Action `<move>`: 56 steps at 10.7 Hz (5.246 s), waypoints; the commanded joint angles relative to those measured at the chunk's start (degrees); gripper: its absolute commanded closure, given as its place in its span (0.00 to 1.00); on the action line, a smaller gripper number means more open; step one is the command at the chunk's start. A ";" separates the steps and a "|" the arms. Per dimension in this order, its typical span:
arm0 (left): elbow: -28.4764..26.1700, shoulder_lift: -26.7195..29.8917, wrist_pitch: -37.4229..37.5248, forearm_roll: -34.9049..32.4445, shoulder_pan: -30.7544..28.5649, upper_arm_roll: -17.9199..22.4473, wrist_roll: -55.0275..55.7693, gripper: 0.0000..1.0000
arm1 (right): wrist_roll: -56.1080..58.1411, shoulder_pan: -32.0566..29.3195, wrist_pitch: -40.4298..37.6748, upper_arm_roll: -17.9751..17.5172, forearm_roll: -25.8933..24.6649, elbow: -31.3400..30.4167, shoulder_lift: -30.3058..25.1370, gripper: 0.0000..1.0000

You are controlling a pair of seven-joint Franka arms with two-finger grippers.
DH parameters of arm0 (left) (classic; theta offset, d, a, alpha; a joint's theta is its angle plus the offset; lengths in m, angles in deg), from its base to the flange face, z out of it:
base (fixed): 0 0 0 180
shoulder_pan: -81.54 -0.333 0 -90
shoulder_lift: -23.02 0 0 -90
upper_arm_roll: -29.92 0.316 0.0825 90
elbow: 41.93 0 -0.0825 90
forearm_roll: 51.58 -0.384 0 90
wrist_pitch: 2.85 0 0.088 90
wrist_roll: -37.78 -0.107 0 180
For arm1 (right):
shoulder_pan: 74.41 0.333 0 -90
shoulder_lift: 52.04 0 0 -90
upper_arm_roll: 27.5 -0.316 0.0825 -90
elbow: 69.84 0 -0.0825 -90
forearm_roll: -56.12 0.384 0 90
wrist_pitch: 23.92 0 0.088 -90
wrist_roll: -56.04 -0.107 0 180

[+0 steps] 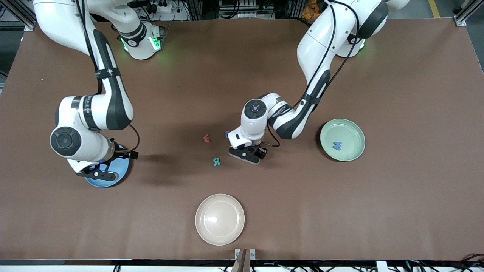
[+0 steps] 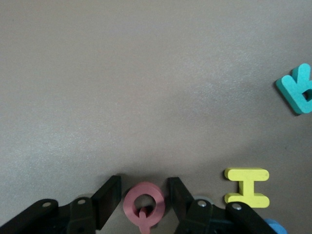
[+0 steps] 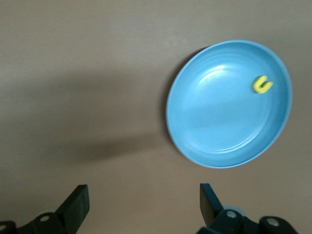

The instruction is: Sort upper and lower case letters into plates

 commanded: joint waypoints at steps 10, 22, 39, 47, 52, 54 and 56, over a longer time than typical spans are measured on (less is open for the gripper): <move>-1.31 0.18 4.20 1.41 0.33 0.29 1.72 0.92 | -1.00 1.90 2.80 -0.11 2.62 -0.93 1.06 0.00; -11.81 18.36 35.23 0.98 -26.99 -11.31 -28.60 0.92 | -11.81 17.25 14.64 -0.38 8.06 0.99 8.16 0.00; -13.61 14.25 17.84 7.12 -25.69 -15.00 -5.58 0.00 | 16.84 28.27 26.18 -6.88 7.45 4.78 18.28 0.00; -11.15 10.73 17.21 6.42 -23.93 -14.65 -1.18 0.00 | 16.40 27.83 25.83 -6.88 7.72 9.71 21.18 0.00; -11.06 10.73 17.21 6.16 -23.40 -14.48 -1.36 0.00 | 16.75 27.56 25.39 -6.79 7.28 8.65 21.10 0.00; -11.15 10.73 17.21 6.07 -23.40 -14.47 -1.36 0.00 | 16.75 27.56 24.25 -6.71 7.28 8.65 20.92 0.00; -11.07 10.73 17.21 6.16 -23.40 -14.47 -1.36 0.00 | 16.67 27.56 23.11 -6.71 7.28 8.65 20.66 0.00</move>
